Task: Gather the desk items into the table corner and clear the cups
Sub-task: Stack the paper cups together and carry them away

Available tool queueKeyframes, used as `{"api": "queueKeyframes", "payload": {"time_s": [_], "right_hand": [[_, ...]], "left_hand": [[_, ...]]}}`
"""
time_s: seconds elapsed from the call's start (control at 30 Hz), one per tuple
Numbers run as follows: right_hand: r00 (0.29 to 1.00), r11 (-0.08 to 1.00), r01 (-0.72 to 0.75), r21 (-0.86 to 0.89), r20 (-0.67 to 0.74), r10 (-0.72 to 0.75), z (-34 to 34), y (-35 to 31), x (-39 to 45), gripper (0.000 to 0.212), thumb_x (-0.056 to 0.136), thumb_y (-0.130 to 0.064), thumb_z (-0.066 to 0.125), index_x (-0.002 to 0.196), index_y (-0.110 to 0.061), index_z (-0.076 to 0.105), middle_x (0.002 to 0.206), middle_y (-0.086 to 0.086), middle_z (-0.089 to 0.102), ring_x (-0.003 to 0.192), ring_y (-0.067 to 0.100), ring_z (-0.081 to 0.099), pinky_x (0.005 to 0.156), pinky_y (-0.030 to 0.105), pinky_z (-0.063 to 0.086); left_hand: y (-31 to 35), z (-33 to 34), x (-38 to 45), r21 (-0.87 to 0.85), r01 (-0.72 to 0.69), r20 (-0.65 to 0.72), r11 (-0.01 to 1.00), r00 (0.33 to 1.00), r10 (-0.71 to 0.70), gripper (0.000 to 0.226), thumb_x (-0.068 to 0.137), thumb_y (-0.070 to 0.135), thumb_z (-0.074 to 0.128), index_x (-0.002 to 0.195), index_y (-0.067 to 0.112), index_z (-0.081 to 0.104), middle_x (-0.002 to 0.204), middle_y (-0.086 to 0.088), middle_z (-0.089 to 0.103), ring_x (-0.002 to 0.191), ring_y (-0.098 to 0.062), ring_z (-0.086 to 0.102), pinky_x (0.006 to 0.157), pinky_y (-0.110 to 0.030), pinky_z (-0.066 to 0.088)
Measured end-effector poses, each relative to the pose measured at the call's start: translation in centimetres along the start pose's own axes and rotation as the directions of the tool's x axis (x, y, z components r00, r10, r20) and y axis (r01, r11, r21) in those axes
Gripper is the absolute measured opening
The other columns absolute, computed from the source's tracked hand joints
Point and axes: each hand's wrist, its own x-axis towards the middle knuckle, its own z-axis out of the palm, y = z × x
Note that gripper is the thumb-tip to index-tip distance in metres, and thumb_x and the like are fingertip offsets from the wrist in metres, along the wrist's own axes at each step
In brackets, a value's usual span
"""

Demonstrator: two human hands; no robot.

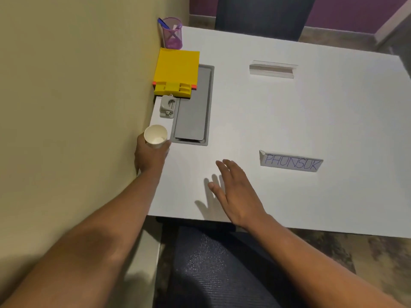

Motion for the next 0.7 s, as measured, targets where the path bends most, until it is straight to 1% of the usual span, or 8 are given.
{"api": "queueKeyframes", "payload": {"time_s": [0.07,0.17,0.27,0.33,0.4,0.43,0.57,0.7], "right_hand": [[1.0,0.998,-0.022,0.063,-0.004,0.023,0.1,-0.3,0.3,0.069,0.107,-0.058,0.037,0.164,-0.023,0.022,0.171,0.0,0.021,0.159,0.014,0.012,0.13,0.034,0.015],[0.995,0.978,-0.087,0.192,-0.041,0.096,-0.1,-1.1,0.9,0.078,0.102,-0.059,0.051,0.164,-0.023,0.02,0.17,-0.003,0.025,0.156,0.013,0.022,0.126,0.032,0.023],[0.969,0.908,-0.187,0.374,-0.08,0.233,-1.3,-2.0,1.6,0.094,0.09,-0.057,0.073,0.162,-0.024,0.024,0.166,-0.005,0.031,0.149,0.013,0.036,0.122,0.035,0.035],[0.954,0.878,-0.221,0.425,-0.095,0.286,-2.5,-2.0,1.4,0.098,0.083,-0.052,0.081,0.161,-0.023,0.03,0.162,-0.006,0.038,0.145,0.013,0.042,0.117,0.031,0.038],[0.943,0.885,-0.246,0.396,-0.112,0.312,-4.0,-1.5,0.4,0.094,0.08,-0.05,0.084,0.158,-0.023,0.038,0.158,-0.006,0.045,0.141,0.013,0.046,0.11,0.024,0.036],[0.937,0.883,-0.259,0.393,-0.122,0.329,-4.9,-1.1,-0.5,0.092,0.078,-0.051,0.085,0.155,-0.024,0.042,0.155,-0.007,0.049,0.139,0.012,0.048,0.108,0.024,0.038],[0.909,0.875,-0.294,0.385,-0.171,0.38,-8.2,0.2,-4.6,0.086,0.069,-0.058,0.085,0.144,-0.03,0.053,0.141,-0.012,0.059,0.126,0.01,0.057,0.106,0.036,0.049],[0.873,0.866,-0.308,0.394,-0.245,0.422,-11.1,1.4,-8.7,0.078,0.063,-0.064,0.081,0.133,-0.037,0.057,0.131,-0.018,0.062,0.118,0.006,0.06,0.099,0.038,0.055]], "left_hand": [[1.9,-0.1,-2.8,0.037,-0.087,0.05,0.995,0.995,0.085,0.068,0.07,0.029,0.094,0.129,0.026,0.061,0.119,0.005,0.07,0.092,-0.014,0.068,0.08,-0.028,0.063],[2.4,0.0,-7.0,0.073,-0.252,0.261,0.965,0.939,0.226,0.071,0.074,0.026,0.093,0.136,0.025,0.058,0.128,0.003,0.067,0.111,-0.017,0.062,0.092,-0.033,0.053],[2.8,0.5,-11.2,-0.002,-0.299,0.494,0.954,0.829,0.261,0.073,0.072,0.026,0.096,0.134,0.034,0.059,0.126,0.011,0.068,0.111,-0.01,0.064,0.093,-0.027,0.053],[3.3,1.0,-13.7,-0.019,-0.37,0.594,0.929,0.743,0.308,0.073,0.071,0.024,0.097,0.132,0.037,0.059,0.126,0.015,0.068,0.112,-0.004,0.065,0.093,-0.026,0.056],[4.2,1.5,-15.8,-0.041,-0.418,0.649,0.907,0.679,0.342,0.073,0.071,0.024,0.095,0.132,0.039,0.059,0.127,0.017,0.068,0.113,-0.003,0.065,0.095,-0.028,0.057],[4.7,1.7,-16.6,-0.046,-0.433,0.673,0.9,0.653,0.348,0.075,0.07,0.026,0.095,0.133,0.041,0.059,0.129,0.019,0.068,0.114,-0.002,0.065,0.095,-0.026,0.057],[7.1,2.2,-20.2,-0.084,-0.48,0.754,0.873,0.542,0.37,0.078,0.069,0.026,0.096,0.128,0.053,0.055,0.127,0.031,0.064,0.113,0.007,0.062,0.087,-0.012,0.053],[9.5,3.3,-24.5,-0.135,-0.529,0.79,0.838,0.452,0.413,0.069,0.07,0.026,0.088,0.126,0.05,0.057,0.124,0.028,0.066,0.111,0.0,0.065,0.089,-0.028,0.058]]}}
